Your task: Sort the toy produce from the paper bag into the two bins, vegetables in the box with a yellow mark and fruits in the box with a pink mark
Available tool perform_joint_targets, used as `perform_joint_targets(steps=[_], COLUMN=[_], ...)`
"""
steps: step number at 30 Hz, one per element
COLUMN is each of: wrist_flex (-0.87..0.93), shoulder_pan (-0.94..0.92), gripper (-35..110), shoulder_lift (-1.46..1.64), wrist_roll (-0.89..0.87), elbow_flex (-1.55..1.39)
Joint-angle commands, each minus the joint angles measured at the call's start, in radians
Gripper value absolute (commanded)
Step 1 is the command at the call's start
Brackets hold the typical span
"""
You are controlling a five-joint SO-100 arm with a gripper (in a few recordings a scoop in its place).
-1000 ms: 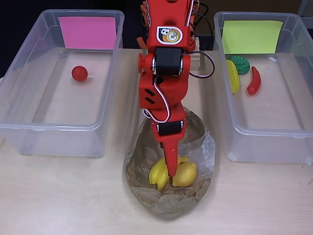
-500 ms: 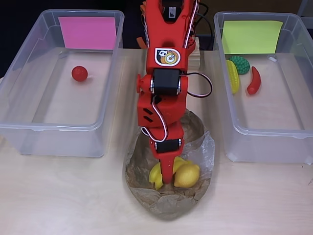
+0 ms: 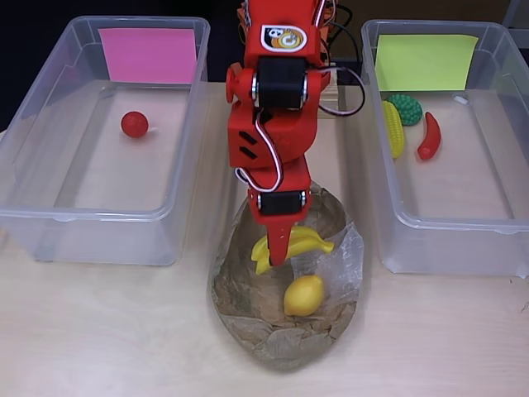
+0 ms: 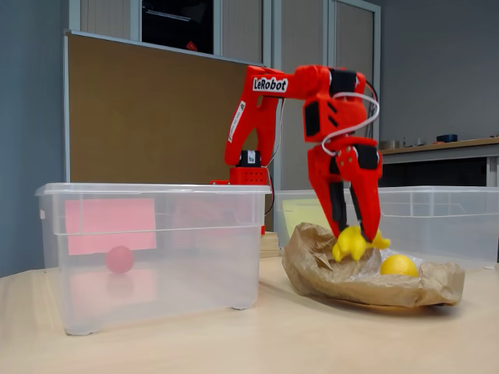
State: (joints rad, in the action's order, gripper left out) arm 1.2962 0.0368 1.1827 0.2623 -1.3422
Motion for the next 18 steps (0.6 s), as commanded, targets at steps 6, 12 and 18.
perform_joint_targets(steps=[6, 12, 18], wrist_flex=[0.066, 0.098, 0.137], shoulder_pan=[-0.032, -0.132, -0.318], gripper=[1, 1, 0], shoulder_lift=[0.302, 0.565, 0.799], wrist_roll=[-0.092, -0.218, -0.394], elbow_flex=[-0.077, -0.178, -0.314])
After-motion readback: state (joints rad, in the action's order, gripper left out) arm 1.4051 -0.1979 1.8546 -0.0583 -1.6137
